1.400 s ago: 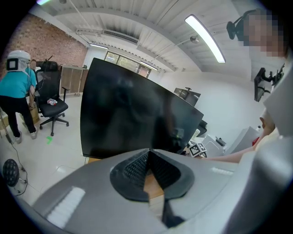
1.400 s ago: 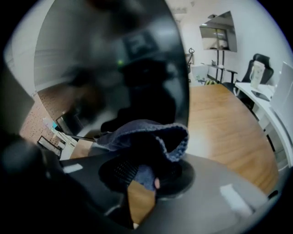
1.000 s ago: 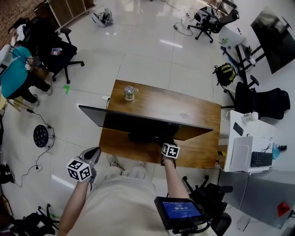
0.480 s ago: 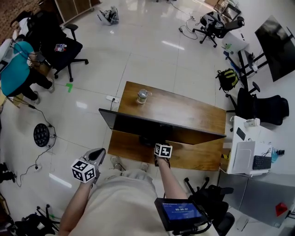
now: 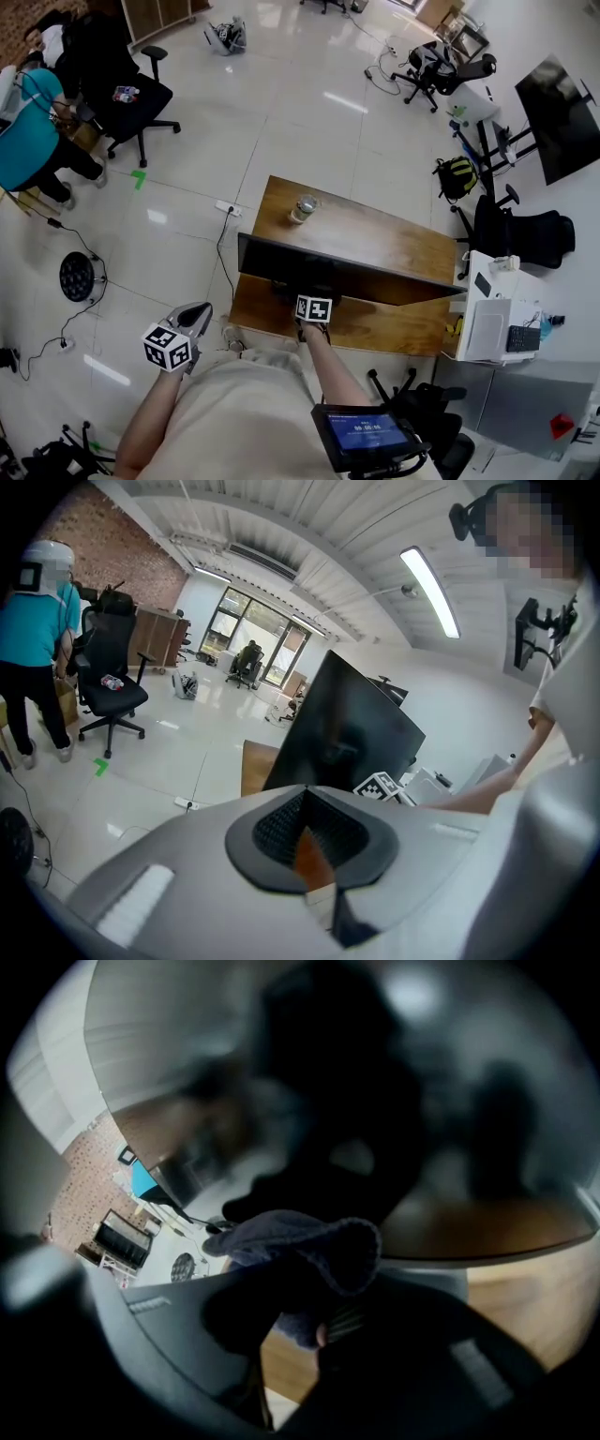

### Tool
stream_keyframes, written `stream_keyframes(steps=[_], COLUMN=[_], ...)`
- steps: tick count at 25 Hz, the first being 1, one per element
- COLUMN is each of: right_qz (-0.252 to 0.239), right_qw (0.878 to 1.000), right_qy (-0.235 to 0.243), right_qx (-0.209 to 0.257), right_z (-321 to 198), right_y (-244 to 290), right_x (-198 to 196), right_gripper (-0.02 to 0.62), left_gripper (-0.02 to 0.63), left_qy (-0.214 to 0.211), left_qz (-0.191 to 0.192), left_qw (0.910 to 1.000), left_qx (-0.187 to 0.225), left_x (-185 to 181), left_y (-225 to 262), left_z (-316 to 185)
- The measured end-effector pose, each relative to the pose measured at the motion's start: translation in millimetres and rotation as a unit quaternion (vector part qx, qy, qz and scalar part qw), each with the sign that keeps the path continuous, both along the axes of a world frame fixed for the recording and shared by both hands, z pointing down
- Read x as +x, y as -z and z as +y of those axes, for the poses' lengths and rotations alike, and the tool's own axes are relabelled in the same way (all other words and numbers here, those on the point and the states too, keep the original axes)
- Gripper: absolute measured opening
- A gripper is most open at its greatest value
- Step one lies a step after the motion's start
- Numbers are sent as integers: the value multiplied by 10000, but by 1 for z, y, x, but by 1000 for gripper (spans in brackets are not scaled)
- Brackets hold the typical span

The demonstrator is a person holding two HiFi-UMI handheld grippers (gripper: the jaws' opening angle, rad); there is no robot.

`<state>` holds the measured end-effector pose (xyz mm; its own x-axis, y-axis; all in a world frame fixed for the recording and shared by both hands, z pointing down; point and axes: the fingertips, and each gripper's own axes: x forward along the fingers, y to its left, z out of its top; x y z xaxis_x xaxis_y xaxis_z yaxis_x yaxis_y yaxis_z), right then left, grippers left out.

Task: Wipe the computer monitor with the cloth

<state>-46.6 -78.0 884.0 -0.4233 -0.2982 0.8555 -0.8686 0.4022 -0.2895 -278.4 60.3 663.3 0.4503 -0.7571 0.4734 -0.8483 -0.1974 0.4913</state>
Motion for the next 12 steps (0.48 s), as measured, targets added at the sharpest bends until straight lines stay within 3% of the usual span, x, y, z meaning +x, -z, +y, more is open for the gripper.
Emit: stream_keyframes(steps=[7, 12], right_qz=[-55, -310], right_qw=[9999, 9983], right_qy=[106, 484], right_qx=[-31, -112], right_z=[7, 16], right_y=[0, 0], right_x=[-50, -106], right_gripper=[97, 97], left_gripper=[-9, -9], left_qy=[-159, -185], left_qz=[43, 18], left_qw=[9998, 9997], left_qx=[116, 148], left_x=[-25, -43], left_y=[-4, -3], left_z=[-3, -1])
